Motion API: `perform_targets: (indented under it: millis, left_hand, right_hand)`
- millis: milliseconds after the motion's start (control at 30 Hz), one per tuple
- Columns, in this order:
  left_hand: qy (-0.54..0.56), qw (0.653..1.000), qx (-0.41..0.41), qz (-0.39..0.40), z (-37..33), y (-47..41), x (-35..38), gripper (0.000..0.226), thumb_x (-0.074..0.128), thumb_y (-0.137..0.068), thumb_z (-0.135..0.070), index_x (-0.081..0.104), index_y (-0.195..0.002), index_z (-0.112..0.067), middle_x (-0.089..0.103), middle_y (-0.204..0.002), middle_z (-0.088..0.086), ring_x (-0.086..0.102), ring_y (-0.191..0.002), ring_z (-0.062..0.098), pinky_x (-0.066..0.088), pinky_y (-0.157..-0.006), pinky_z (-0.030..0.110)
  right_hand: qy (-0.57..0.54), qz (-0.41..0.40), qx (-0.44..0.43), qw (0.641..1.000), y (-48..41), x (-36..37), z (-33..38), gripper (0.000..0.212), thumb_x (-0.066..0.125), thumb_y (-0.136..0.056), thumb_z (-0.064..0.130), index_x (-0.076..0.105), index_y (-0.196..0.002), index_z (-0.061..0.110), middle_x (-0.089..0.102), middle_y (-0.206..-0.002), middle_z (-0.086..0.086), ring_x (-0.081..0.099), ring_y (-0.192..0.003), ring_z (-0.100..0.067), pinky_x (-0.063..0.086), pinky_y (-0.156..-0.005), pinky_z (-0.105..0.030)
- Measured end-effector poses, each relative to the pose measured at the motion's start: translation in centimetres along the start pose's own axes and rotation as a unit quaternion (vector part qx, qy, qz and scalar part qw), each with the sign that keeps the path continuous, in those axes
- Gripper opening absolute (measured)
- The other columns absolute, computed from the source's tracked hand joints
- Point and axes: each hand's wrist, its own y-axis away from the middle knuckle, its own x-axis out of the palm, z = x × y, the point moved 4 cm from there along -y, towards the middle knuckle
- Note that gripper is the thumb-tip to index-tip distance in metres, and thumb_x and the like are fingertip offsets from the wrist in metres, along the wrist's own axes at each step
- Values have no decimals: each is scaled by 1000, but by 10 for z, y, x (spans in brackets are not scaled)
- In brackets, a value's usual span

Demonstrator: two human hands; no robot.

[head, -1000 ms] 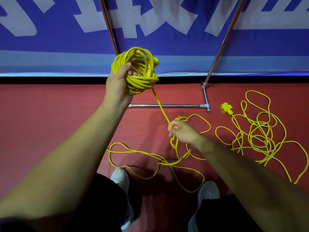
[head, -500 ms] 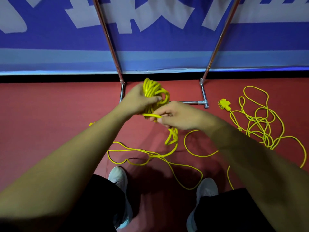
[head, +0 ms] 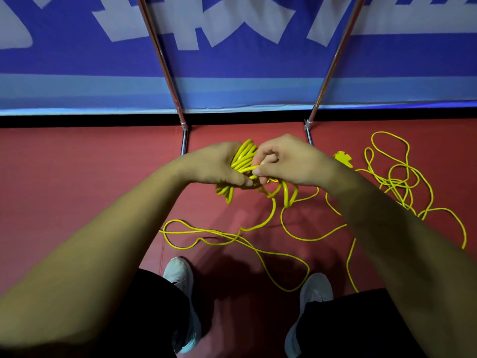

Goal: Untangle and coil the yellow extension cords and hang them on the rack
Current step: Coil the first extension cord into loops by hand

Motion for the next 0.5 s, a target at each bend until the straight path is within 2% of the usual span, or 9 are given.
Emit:
perform_targets:
  millis: [67, 133, 233, 300, 367, 500]
  left_hand:
    - [-28, 999, -25, -14, 3, 0, -5, 28, 81, -79, -12, 56, -87, -3, 65, -65, 0, 59, -50, 10, 49, -50, 26]
    - [-43, 998, -46, -29, 7, -1, -10, 28, 82, -77, -15, 56, -84, -5, 67, -64, 1, 60, -48, 12, 48, -48, 24]
    - [-38, 996, -64, -58, 11, -2, -13, 26, 82, -78, -16, 56, -77, -9, 65, -62, 1, 57, -46, 11, 47, -47, 26]
    - [-15, 995, -57, -75, 11, -1, -16, 30, 81, -78, -23, 55, -76, -9, 61, -62, 0, 54, -50, 13, 46, -52, 28]
    - [8, 994, -57, -98, 10, 4, -24, 34, 79, -77, -30, 54, -76, -7, 56, -64, -1, 49, -55, 13, 44, -56, 29]
    - [73, 983, -88, -140, 15, 16, -37, 26, 75, -88, -20, 57, -79, -4, 56, -58, 4, 50, -46, 14, 36, -40, 18]
  right_hand:
    - [83, -4, -15, 996, -3, 2, -1, 3, 69, -87, 8, 66, -85, 9, 66, -60, 11, 51, -45, 3, 33, -46, -8]
    - [146, -11, -24, 989, -7, 5, -4, 9, 70, -83, 10, 64, -82, 17, 56, -52, 19, 51, -53, 5, 34, -53, -10]
    - [188, -31, -27, 981, -11, 7, -5, 7, 68, -83, 12, 64, -85, 18, 52, -60, 13, 49, -61, -3, 34, -56, -15]
    - [224, -49, -21, 973, -11, 4, -8, 5, 65, -85, 14, 64, -86, 19, 53, -66, 9, 52, -70, -14, 35, -62, -25]
    - [255, -67, 6, 965, -9, -4, -16, 6, 63, -86, 16, 62, -83, 21, 54, -68, 8, 54, -75, -19, 36, -66, -29]
    - [148, -93, 62, 983, -3, -19, -39, 7, 73, -82, 23, 67, -78, 21, 63, -68, 4, 53, -61, -9, 40, -60, -25]
